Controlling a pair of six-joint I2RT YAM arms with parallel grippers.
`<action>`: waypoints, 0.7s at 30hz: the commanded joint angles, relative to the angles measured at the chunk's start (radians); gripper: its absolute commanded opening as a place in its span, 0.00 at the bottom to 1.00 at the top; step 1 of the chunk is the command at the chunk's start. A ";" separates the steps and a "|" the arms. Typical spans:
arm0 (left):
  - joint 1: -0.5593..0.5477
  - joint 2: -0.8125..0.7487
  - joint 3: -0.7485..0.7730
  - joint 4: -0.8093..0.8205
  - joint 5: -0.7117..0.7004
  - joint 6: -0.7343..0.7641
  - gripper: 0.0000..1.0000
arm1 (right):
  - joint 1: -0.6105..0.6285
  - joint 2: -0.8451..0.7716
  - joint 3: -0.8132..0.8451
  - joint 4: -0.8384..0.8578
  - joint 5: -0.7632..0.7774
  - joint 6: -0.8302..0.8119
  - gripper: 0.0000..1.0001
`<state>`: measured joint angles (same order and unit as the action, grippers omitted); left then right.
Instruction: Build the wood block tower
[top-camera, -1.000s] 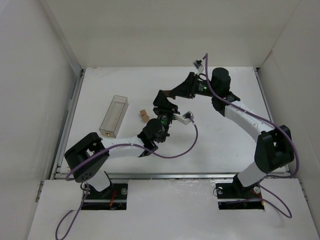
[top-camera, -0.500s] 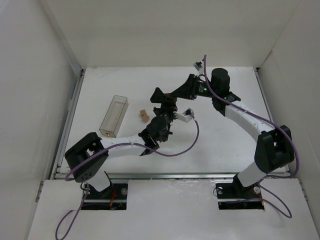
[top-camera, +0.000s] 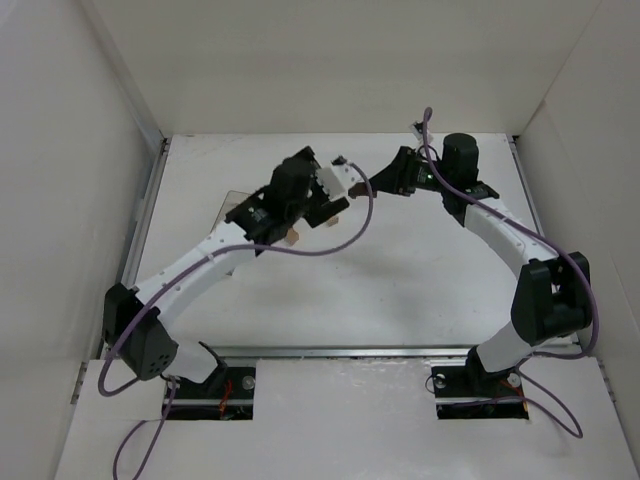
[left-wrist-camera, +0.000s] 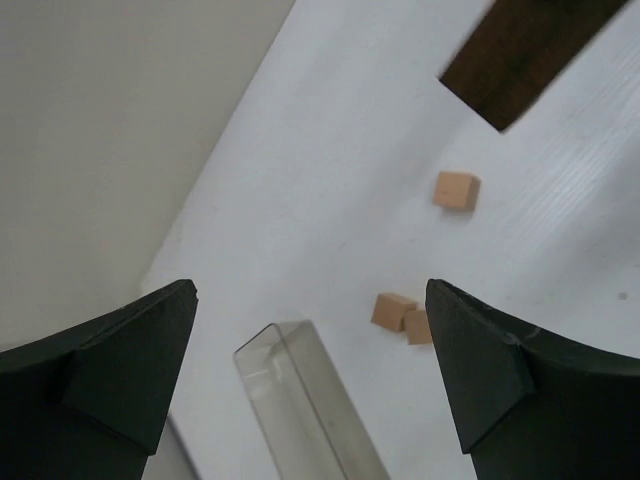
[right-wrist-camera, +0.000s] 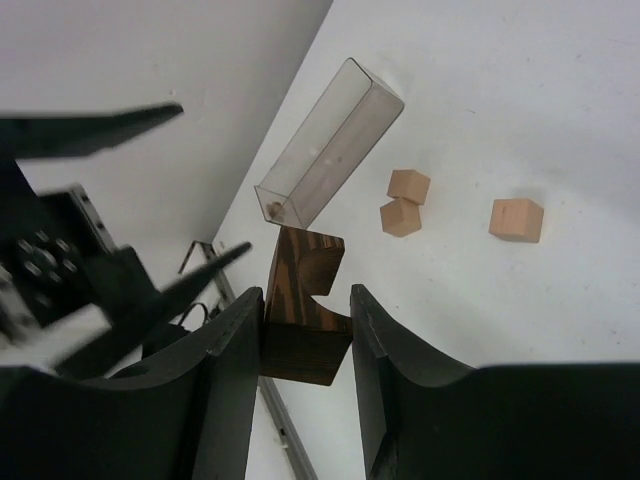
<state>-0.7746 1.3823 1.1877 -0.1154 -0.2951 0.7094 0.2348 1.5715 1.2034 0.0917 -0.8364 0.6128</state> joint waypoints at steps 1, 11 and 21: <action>0.083 0.043 0.189 -0.369 0.388 -0.281 0.97 | -0.006 -0.002 0.027 0.017 -0.046 -0.065 0.00; 0.152 0.126 0.276 -0.356 0.712 -0.165 0.86 | -0.006 -0.044 -0.047 0.089 -0.136 -0.088 0.00; 0.081 0.198 0.363 -0.310 0.636 -0.099 0.77 | 0.014 -0.044 -0.088 0.140 -0.127 -0.036 0.00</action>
<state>-0.6781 1.5906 1.5036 -0.4576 0.3489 0.5766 0.2371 1.5696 1.1122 0.1421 -0.9348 0.5697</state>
